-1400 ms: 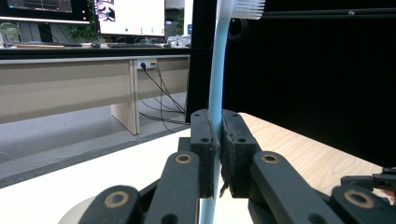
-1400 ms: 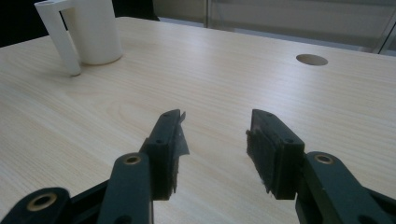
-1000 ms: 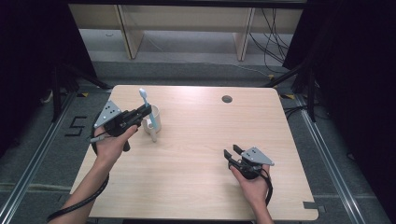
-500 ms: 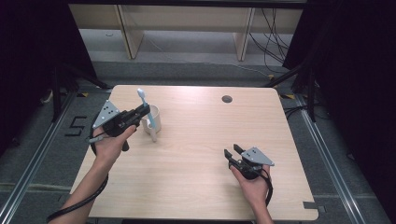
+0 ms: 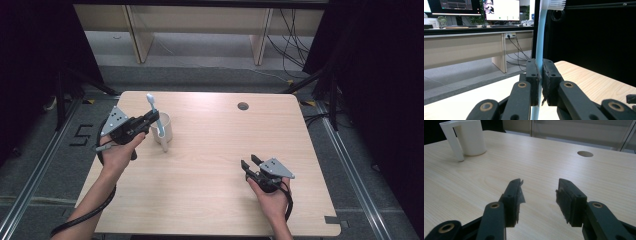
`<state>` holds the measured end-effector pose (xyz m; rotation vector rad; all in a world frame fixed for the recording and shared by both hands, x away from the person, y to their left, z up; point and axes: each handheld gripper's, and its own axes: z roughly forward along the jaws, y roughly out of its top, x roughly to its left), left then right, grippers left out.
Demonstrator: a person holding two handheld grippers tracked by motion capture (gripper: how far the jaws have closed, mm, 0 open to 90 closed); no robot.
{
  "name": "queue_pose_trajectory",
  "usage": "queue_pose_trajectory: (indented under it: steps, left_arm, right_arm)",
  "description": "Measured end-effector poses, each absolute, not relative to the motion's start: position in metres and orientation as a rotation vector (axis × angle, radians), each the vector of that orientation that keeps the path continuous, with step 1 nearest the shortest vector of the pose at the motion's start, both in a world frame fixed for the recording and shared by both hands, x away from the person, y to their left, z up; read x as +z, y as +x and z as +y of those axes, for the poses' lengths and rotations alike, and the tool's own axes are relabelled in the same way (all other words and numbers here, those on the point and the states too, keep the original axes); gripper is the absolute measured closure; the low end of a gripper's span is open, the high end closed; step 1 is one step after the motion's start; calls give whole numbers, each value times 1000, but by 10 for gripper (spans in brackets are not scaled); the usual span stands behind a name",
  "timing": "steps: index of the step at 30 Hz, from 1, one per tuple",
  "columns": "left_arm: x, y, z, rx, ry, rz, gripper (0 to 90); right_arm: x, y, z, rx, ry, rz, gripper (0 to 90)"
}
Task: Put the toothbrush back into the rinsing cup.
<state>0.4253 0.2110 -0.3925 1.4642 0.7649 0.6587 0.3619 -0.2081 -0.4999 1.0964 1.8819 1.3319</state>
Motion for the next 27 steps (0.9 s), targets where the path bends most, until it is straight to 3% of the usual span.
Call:
queue_pose_trajectory:
  steps: [27]
  left_arm:
    - [-407,437,212,694,1491,781,836]
  right_arm:
    - [-499,360,-208,1329,1121,1888,546]
